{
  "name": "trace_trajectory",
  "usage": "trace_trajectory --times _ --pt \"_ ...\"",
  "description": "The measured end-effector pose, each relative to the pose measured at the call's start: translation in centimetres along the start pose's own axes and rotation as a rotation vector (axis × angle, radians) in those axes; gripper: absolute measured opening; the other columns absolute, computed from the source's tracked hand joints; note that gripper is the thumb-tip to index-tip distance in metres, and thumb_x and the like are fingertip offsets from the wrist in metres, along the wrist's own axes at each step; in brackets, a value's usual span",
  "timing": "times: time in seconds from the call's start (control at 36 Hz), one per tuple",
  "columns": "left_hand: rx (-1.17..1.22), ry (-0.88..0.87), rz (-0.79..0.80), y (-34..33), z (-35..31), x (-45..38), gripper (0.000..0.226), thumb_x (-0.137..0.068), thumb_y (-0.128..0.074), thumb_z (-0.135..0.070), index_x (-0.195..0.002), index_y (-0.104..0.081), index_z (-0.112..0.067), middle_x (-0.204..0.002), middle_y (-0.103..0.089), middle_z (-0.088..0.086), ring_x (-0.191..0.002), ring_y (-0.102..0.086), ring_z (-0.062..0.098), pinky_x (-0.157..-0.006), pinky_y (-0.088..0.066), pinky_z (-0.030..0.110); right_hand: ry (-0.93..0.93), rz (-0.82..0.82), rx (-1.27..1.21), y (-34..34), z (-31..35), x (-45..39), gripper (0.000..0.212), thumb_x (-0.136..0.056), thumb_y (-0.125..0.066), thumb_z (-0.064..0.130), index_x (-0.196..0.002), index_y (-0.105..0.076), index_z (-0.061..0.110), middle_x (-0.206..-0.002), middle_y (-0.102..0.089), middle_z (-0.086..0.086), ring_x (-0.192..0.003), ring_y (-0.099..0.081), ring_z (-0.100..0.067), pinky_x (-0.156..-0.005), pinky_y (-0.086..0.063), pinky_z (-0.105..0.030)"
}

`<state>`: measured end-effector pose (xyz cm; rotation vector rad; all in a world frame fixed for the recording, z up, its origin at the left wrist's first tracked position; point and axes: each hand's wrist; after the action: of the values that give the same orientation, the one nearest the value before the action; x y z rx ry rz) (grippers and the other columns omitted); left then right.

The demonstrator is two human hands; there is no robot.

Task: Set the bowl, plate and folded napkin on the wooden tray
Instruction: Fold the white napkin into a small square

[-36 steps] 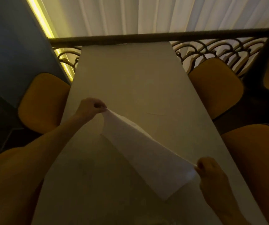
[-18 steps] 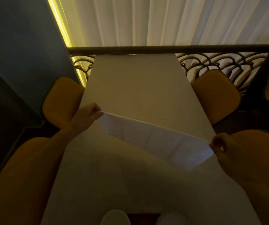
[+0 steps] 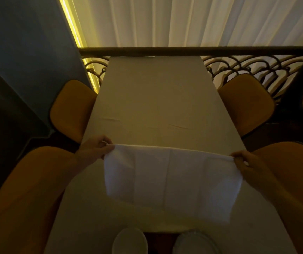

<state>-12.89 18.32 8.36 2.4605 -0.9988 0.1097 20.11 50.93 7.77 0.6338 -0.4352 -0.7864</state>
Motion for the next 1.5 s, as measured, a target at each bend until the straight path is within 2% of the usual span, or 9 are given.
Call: trace_trajectory --times 0.19,0.36,0.53,0.64,0.75,0.89,1.03,1.19,1.5 --pt "0.047 0.163 0.025 -3.6 4.6 -2.0 0.015 -0.091 -0.059 -0.003 -0.102 -0.053 0.005 -0.076 -0.055 0.017 -0.071 -0.052 0.024 -0.058 -0.044 0.029 -0.068 0.024 0.151 -5.4 -4.5 -4.2 0.013 -0.091 -0.054 0.009 -0.093 -0.065 0.015 -0.093 -0.062 -0.010 -0.083 -0.056 -0.025 -0.067 -0.037 -0.030" --pt "0.094 0.189 -0.090 -6.2 8.6 -6.3 0.036 -0.090 -0.061 -0.004 -0.124 -0.048 -0.003 -0.095 -0.054 0.020 -0.086 -0.052 0.026 -0.065 -0.042 0.032 -0.130 0.003 0.168 -9.1 -7.1 -8.3 0.019 -0.092 -0.054 0.008 -0.104 -0.068 0.004 -0.104 -0.066 -0.020 -0.096 -0.060 -0.034 -0.076 -0.041 -0.032" --pt "-0.062 0.170 -0.168 -7.6 11.2 -9.5 0.035 -0.090 -0.060 -0.009 -0.124 -0.053 -0.010 -0.089 -0.054 0.017 -0.084 -0.055 0.025 -0.077 -0.049 0.041 -0.159 0.004 0.181 -11.2 -8.6 -11.1 0.019 -0.091 -0.057 0.011 -0.108 -0.065 0.006 -0.109 -0.065 -0.021 -0.103 -0.060 -0.037 -0.081 -0.042 -0.035" --pt "-0.291 0.111 -0.194 -8.3 11.7 -10.1 0.034 -0.087 -0.057 -0.003 -0.119 -0.061 -0.016 -0.087 -0.059 0.012 -0.081 -0.058 0.027 -0.070 -0.045 0.030 -0.183 -0.007 0.169 -12.1 -9.3 -11.9 0.024 -0.090 -0.060 0.013 -0.113 -0.061 0.005 -0.109 -0.066 -0.022 -0.102 -0.061 -0.037 -0.079 -0.039 -0.032" --pt "-0.557 0.016 -0.183 -9.2 11.5 -10.9 0.032 -0.085 -0.057 -0.004 -0.111 -0.068 -0.019 -0.101 -0.062 0.019 -0.104 -0.055 0.035 -0.095 -0.041 0.037 -0.131 -0.061 0.239 -12.5 -9.1 -10.9 0.034 -0.086 -0.065 0.013 -0.116 -0.056 0.001 -0.108 -0.060 -0.026 -0.099 -0.058 -0.041 -0.081 -0.043 -0.038" --pt "-0.574 -0.192 -0.003 -12.5 9.8 -10.8 0.021 -0.086 -0.065 -0.019 -0.106 -0.073 -0.018 -0.110 -0.063 0.015 -0.109 -0.052 0.032 -0.097 -0.041 0.036 -0.195 -0.085 0.298 -13.4 -9.3 -7.3 0.052 -0.081 -0.072 0.024 -0.123 -0.048 0.003 -0.119 -0.053 -0.024 -0.109 -0.052 -0.041 -0.089 -0.047 -0.046" --pt "-0.733 -0.476 0.149 -18.0 9.3 -8.5 0.042 -0.091 -0.057 -0.040 -0.128 -0.058 -0.022 -0.134 -0.054 0.002 -0.123 -0.045 0.025 -0.102 -0.040 0.038 -0.322 -0.037 0.371 -13.5 -10.7 -4.5 0.059 -0.084 -0.068 0.040 -0.124 -0.048 0.003 -0.127 -0.049 -0.020 -0.113 -0.050 -0.039 -0.089 -0.048 -0.047" --pt "-0.787 -0.421 0.128 -20.9 10.2 -8.3 0.047 -0.094 -0.046 -0.038 -0.140 -0.040 -0.028 -0.148 -0.040 -0.005 -0.132 -0.036 0.023 -0.105 -0.035 0.039 -0.331 -0.033 0.365 -12.9 -10.3 -2.4 0.049 -0.083 -0.069 0.038 -0.116 -0.053 0.005 -0.120 -0.053 -0.018 -0.106 -0.054 -0.038 -0.086 -0.049 -0.045" --pt "-0.676 -0.269 0.271 -20.1 6.2 -14.3 0.022 -0.082 -0.065 -0.028 -0.103 -0.070 -0.026 -0.108 -0.063 0.007 -0.109 -0.054 0.029 -0.093 -0.046 0.042 -0.153 0.101 0.303 -20.8 -3.3 6.7 0.026 -0.084 -0.060 0.055 -0.090 -0.056 0.029 -0.090 -0.056 0.008 -0.094 -0.061 -0.019 -0.084 -0.044 -0.039"
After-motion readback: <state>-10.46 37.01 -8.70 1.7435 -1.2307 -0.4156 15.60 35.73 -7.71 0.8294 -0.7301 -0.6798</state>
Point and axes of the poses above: each hand's wrist, its own x-axis away from the middle knuckle, its own y-axis out of the back of the hand, z = x × y
